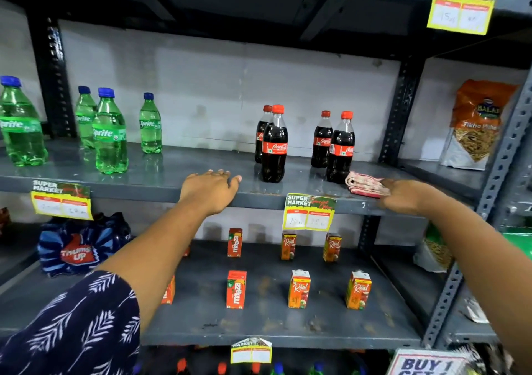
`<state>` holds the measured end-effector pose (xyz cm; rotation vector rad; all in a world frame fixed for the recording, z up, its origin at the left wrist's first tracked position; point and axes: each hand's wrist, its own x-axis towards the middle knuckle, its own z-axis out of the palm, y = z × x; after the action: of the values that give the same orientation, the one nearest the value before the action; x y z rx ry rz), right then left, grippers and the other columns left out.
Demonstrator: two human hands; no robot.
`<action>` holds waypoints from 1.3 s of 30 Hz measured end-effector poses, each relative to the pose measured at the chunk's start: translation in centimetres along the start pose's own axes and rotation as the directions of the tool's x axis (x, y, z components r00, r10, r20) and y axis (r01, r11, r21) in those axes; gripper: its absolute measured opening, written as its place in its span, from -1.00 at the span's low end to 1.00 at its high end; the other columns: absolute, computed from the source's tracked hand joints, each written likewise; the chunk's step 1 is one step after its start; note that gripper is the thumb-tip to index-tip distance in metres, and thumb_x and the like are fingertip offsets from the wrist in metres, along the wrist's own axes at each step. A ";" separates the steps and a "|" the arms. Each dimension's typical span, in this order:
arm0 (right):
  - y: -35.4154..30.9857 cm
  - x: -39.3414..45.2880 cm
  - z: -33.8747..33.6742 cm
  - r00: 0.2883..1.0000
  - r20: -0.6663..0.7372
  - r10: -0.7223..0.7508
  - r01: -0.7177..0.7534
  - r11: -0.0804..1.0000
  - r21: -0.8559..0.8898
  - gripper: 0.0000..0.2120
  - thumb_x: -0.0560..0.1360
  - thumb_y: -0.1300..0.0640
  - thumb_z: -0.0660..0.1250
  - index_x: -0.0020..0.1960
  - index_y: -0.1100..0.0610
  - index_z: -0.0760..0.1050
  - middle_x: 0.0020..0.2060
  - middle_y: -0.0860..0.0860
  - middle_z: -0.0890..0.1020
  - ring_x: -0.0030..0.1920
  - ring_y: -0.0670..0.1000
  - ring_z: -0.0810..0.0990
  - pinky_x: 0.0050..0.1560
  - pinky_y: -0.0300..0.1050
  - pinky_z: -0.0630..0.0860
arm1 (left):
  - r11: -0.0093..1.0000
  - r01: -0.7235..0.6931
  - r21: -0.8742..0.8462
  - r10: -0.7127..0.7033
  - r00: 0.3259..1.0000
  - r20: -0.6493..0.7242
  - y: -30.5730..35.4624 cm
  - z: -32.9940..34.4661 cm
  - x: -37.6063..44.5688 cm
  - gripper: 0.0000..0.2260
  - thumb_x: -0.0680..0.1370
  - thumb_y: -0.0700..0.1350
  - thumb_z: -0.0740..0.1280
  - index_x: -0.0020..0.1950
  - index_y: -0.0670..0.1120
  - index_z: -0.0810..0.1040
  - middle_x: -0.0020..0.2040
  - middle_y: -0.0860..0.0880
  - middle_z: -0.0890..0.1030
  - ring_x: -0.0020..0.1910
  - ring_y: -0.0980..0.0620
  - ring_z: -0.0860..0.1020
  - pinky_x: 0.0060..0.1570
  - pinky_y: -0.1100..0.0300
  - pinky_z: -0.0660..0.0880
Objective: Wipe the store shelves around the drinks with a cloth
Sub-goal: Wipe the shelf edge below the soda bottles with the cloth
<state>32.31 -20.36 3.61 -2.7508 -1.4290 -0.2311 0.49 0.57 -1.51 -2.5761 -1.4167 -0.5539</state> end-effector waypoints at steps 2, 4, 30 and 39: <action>-0.6 -1.2 0.1 0.999 -0.001 -0.041 0.041 0.996 -0.085 -0.33 0.35 -0.04 0.26 0.40 0.13 0.18 0.32 0.21 0.44 0.24 0.23 0.44 0.21 0.10 0.42 | 0.999 0.007 0.041 -0.002 0.991 -0.132 0.1 0.5 -0.8 -0.47 0.59 0.13 -0.15 0.26 -0.10 0.47 0.27 -0.08 0.53 0.29 -0.06 0.42 0.26 -0.06 0.30; -1.0 -2.4 1.0 0.989 -0.122 -0.087 0.070 0.988 -0.137 -0.45 0.41 0.02 0.31 0.30 0.18 0.22 0.22 0.23 0.51 0.17 0.24 0.50 0.10 0.09 0.44 | 0.999 0.001 0.038 0.007 0.979 -0.205 0.1 0.8 -1.8 -0.50 0.60 0.11 -0.13 0.17 -0.11 0.51 0.16 -0.10 0.59 0.23 -0.10 0.46 0.22 -0.07 0.32; -44.5 -11.6 15.1 0.647 -0.397 -0.651 0.757 0.613 0.228 -0.38 0.12 0.26 0.46 0.17 0.01 0.48 0.09 0.00 0.66 0.03 0.08 0.64 -0.03 -0.07 0.59 | 0.967 0.204 0.151 -0.227 0.961 0.160 -32.1 14.7 -18.5 -0.31 0.49 0.27 -0.33 0.52 -0.10 -0.16 0.55 -0.06 -0.10 0.48 0.00 -0.21 0.42 -0.04 -0.16; -61.4 -6.7 21.9 0.657 -0.237 -0.715 0.750 0.653 0.108 -0.55 0.20 0.23 0.37 0.09 0.00 0.57 -0.04 0.00 0.69 -0.07 0.08 0.67 -0.26 -0.07 0.62 | 0.969 0.226 -0.095 -0.197 0.949 0.247 -42.2 21.7 -18.8 -0.11 0.33 0.38 -0.51 0.52 -0.08 -0.12 0.51 0.03 -0.18 0.43 0.10 -0.29 0.40 0.09 -0.23</action>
<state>-19.01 11.72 -21.38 -1.7810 -2.2898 -0.3104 -38.68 15.33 -30.73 -2.6752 -1.8071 -0.3813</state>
